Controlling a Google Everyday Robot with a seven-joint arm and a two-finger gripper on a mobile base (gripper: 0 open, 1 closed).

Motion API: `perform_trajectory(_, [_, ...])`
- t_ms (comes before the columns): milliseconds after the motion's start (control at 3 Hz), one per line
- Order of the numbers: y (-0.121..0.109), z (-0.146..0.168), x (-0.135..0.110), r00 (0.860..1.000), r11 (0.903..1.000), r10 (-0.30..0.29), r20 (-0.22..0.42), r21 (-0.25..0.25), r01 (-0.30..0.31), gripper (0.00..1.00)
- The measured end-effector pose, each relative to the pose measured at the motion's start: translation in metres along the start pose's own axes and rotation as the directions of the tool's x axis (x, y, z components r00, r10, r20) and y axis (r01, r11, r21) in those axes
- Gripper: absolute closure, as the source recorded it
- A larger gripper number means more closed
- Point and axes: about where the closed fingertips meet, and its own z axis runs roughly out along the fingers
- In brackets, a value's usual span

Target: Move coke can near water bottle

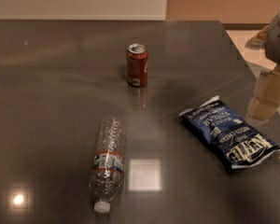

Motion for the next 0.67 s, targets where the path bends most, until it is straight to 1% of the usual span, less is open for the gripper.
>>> perform_trajectory(333, [-0.001, -0.001, -0.001, 1.000, 1.0000, 0.001, 0.003, 0.003, -0.001, 0.00])
perform_trajectory(667, [-0.019, 0.001, -0.020, 0.996, 0.9991, 0.041, 0.083, 0.003, -0.042, 0.00])
